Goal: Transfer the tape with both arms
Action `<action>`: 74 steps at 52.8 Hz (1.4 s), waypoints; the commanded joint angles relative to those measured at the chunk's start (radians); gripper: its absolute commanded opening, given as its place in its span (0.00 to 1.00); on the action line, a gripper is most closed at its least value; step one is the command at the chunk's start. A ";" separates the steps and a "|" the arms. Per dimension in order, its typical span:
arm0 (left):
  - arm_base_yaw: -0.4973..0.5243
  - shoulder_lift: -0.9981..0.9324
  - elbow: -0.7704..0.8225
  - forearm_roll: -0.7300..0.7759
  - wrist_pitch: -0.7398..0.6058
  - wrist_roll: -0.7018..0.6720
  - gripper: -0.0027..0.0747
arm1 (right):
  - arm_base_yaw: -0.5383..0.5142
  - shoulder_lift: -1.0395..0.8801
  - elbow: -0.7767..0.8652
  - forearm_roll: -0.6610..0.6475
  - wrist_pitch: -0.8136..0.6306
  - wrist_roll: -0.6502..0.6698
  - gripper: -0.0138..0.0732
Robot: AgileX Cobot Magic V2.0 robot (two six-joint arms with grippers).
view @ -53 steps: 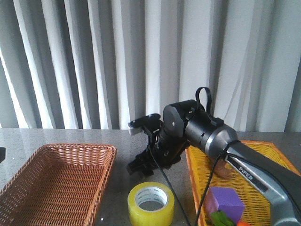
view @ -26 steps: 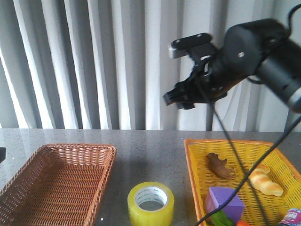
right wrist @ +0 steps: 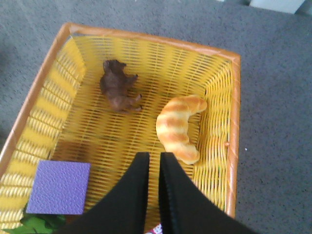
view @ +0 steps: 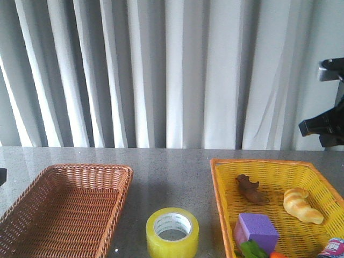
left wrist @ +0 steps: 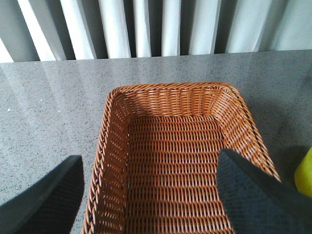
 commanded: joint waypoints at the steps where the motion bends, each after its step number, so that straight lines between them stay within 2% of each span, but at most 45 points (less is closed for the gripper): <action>1: -0.008 -0.014 -0.034 -0.011 -0.069 -0.008 0.72 | -0.009 -0.091 0.048 0.010 -0.113 -0.030 0.15; 18: -0.008 -0.014 -0.034 -0.076 -0.058 -0.008 0.72 | -0.009 -0.361 0.340 0.027 -0.385 -0.011 0.15; 23: -0.014 -0.014 -0.034 -0.081 -0.050 0.027 0.72 | -0.009 -0.397 0.377 0.026 -0.410 -0.011 0.15; 31: -0.087 -0.014 -0.059 -0.082 -0.053 0.114 0.72 | -0.009 -0.408 0.377 0.000 -0.410 -0.016 0.15; 42: -0.195 0.054 -0.297 -0.100 0.043 0.105 0.72 | -0.009 -0.405 0.377 0.013 -0.410 -0.016 0.15; 56: -0.353 0.357 -0.691 -0.116 0.338 0.104 0.72 | -0.009 -0.405 0.377 0.013 -0.408 -0.016 0.15; 64: -0.411 0.534 -0.804 -0.115 0.394 0.089 0.72 | -0.009 -0.405 0.377 0.013 -0.410 -0.016 0.15; 74: -0.428 0.717 -0.884 -0.115 0.435 -0.023 0.72 | -0.009 -0.405 0.377 0.013 -0.410 -0.016 0.15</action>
